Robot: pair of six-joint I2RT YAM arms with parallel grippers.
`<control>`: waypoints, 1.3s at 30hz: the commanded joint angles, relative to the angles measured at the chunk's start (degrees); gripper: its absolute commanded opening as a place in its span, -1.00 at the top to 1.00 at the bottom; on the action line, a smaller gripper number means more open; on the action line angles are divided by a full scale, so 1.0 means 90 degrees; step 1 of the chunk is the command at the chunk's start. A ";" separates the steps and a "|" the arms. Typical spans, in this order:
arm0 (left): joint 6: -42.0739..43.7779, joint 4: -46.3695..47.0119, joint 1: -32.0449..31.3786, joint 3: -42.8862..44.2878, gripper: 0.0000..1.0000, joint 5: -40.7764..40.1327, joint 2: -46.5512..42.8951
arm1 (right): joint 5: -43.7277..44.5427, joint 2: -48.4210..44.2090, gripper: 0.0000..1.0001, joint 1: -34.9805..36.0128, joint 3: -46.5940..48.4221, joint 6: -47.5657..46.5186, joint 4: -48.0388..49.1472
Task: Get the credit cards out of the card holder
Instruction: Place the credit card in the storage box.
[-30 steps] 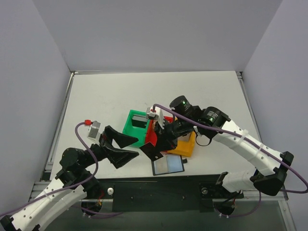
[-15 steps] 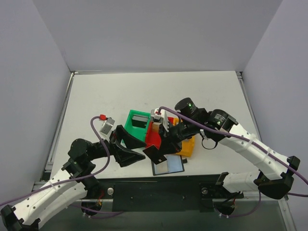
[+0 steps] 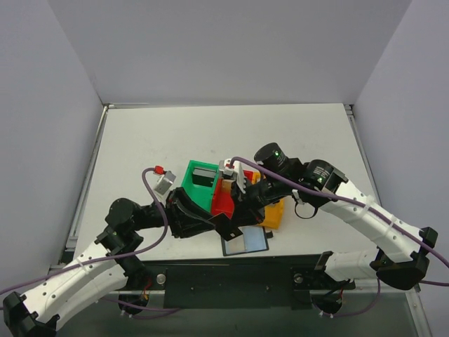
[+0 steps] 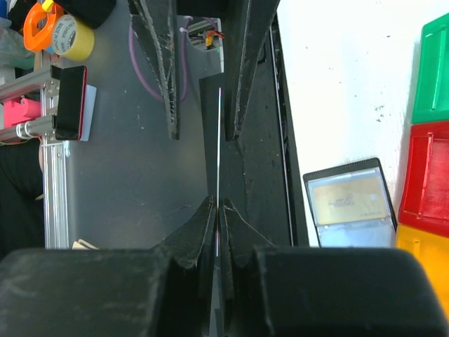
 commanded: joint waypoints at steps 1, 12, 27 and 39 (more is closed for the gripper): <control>-0.0041 0.0376 -0.0054 0.0120 0.29 0.0099 0.0078 | -0.0008 0.0085 1.00 0.0073 0.0311 0.0020 -0.0058; -0.0217 0.0835 -0.0161 -0.0105 1.00 -0.0173 0.0117 | 0.0197 0.0047 0.86 0.0083 0.0195 0.0331 0.0342; -0.0579 0.1617 -0.0171 -0.1140 1.00 -0.1795 -0.1084 | 0.0432 -0.0891 0.21 0.0004 -0.1563 0.2342 0.3661; -0.0618 0.1558 -0.0161 -0.1247 1.00 -0.1903 -0.1260 | 0.0325 -0.0823 0.48 -0.0044 -0.1730 0.2822 0.4356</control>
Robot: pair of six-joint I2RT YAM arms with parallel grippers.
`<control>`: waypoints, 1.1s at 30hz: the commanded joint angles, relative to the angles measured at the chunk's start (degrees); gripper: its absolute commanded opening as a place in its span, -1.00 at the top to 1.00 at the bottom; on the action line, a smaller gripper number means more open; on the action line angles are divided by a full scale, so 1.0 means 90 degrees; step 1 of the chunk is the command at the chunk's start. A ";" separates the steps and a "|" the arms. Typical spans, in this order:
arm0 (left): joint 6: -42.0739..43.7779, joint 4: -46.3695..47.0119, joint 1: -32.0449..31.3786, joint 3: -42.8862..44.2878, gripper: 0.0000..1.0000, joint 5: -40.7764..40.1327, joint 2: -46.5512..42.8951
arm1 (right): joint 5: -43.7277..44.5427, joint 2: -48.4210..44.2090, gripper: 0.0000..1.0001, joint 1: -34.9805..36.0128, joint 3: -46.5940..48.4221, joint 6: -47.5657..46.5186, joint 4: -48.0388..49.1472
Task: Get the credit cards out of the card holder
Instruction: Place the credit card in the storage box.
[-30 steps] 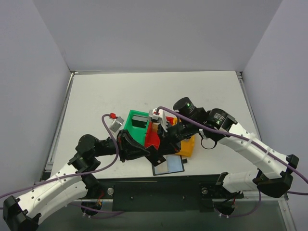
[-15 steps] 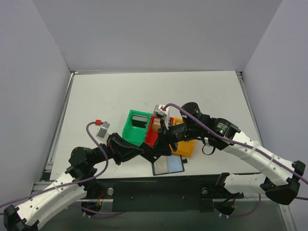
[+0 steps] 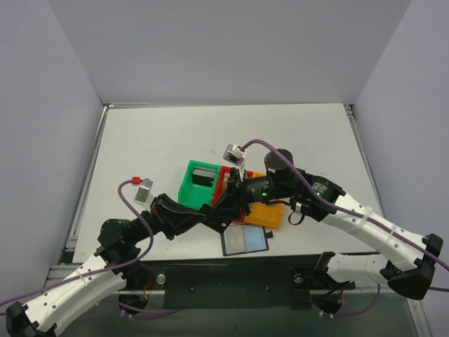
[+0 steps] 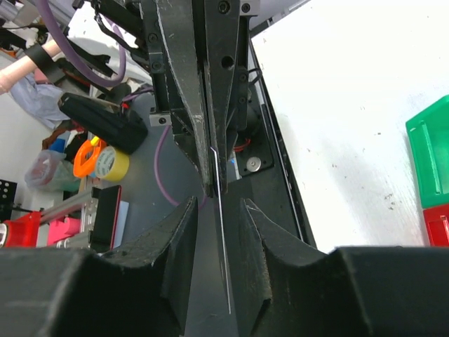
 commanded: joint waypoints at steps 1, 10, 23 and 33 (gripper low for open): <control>-0.0025 0.0305 -0.0023 -0.0002 1.00 -0.0145 -0.0148 | -0.0164 -0.0082 0.48 -0.0098 -0.0010 0.0214 0.0497; -0.0015 0.0227 -0.0013 0.0008 1.00 -0.0184 -0.0236 | -0.0398 -0.0043 0.60 -0.0205 0.0038 0.0146 0.0205; -0.0015 0.0237 -0.0023 0.0018 1.00 -0.0213 -0.0177 | -0.0486 0.0025 0.70 -0.0225 0.0097 0.0058 -0.0040; 0.0043 -0.0192 -0.0013 0.0066 0.92 -0.0418 -0.0304 | -0.0574 -0.0092 1.00 -0.0440 0.0116 -0.0039 -0.0127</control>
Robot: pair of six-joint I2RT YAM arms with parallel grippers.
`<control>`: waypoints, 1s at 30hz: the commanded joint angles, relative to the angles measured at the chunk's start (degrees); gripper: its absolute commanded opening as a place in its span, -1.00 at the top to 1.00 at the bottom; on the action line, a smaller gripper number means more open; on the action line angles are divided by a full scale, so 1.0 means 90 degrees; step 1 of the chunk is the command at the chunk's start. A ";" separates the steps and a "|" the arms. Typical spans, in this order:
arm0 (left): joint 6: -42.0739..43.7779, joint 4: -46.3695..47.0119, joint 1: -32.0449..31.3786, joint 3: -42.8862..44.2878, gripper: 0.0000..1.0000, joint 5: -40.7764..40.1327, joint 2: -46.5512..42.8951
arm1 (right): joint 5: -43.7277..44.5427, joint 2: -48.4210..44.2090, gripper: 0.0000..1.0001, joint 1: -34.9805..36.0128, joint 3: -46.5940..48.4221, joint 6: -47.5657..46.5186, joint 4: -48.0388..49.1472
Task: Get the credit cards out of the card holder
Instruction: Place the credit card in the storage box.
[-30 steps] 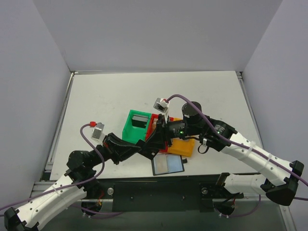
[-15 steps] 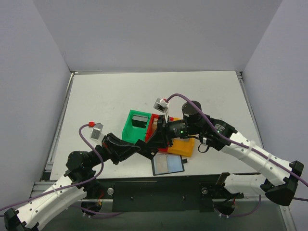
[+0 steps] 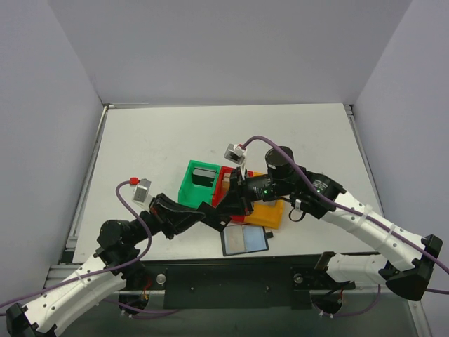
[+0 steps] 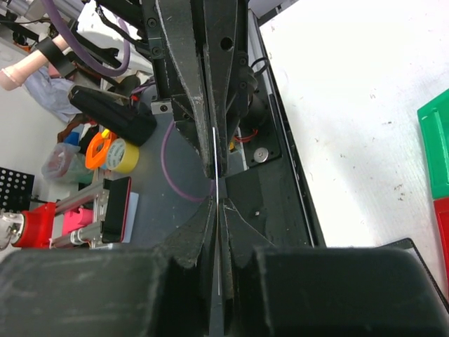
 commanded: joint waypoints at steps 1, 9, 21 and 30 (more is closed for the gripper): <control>0.0099 -0.0381 -0.0013 0.0164 0.45 -0.0212 -0.0141 | -0.0028 -0.0107 1.00 -0.0156 0.0196 -0.0231 -0.0081; 0.0675 -0.3584 -0.0003 0.0906 -0.63 -0.1773 -0.1185 | -0.0251 0.0458 1.00 -0.1053 0.0900 -0.1062 -0.1019; 0.0500 -0.5862 -0.0013 0.0955 -0.70 -0.4147 -0.2895 | 0.2667 0.2158 1.00 -0.0869 0.1965 -0.2884 -0.1530; 0.0490 -0.6019 -0.0023 0.0945 -0.69 -0.4314 -0.2896 | 0.1194 0.3056 1.00 -0.1083 0.1827 -0.4625 -0.0923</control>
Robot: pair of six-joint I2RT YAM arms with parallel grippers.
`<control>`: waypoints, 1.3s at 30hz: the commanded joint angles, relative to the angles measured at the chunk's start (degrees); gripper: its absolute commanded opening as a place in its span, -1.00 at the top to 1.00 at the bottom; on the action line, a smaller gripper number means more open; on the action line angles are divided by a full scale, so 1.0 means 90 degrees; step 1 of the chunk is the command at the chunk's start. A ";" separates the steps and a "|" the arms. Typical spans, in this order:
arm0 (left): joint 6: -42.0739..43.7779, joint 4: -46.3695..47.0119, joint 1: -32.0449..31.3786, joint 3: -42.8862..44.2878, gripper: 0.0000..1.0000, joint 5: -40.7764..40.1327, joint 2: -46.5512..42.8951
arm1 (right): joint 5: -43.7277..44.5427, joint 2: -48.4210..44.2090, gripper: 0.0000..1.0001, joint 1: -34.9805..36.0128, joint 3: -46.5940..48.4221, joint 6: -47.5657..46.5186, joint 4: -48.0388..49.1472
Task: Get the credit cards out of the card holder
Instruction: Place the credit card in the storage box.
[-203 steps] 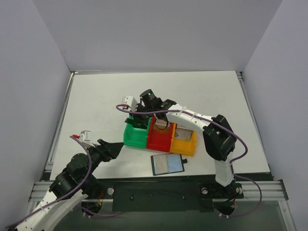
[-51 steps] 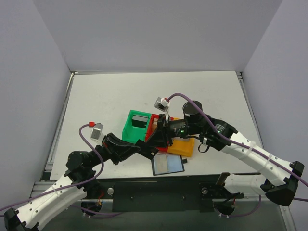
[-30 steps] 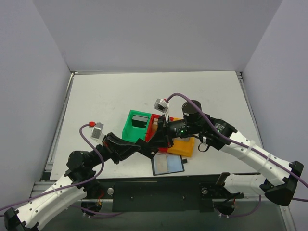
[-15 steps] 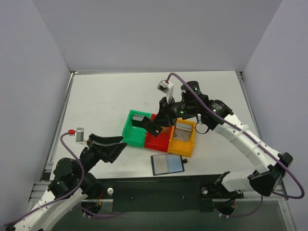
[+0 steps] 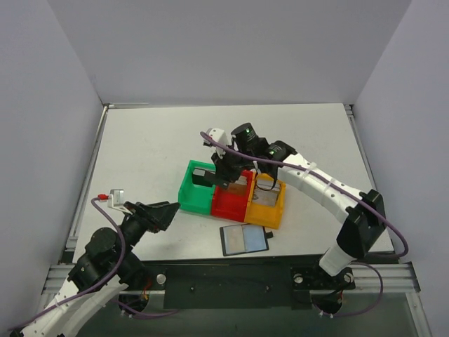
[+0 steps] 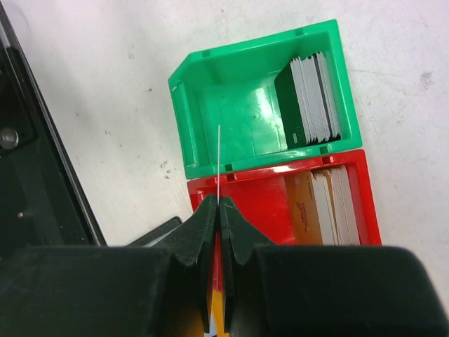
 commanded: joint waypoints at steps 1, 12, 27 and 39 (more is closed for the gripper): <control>0.0024 -0.0163 0.0001 0.0251 -0.69 -0.0239 -0.0392 | -0.1079 0.0386 1.00 -0.0134 0.0363 -0.1384 0.0329; 0.0229 -0.0535 -0.0008 0.0524 -0.68 -0.0405 -0.0411 | -0.1121 0.1811 1.00 -0.0026 0.1243 -0.2244 0.0495; 0.0336 -0.1003 -0.0018 0.0602 -0.68 -0.0629 -0.0577 | -0.0915 0.2622 1.00 0.0003 0.1419 -0.2186 0.0954; 0.0385 -0.1013 -0.0018 0.0573 -0.68 -0.0659 -0.0587 | -0.0856 0.2818 1.00 -0.0007 0.1311 -0.2108 0.1247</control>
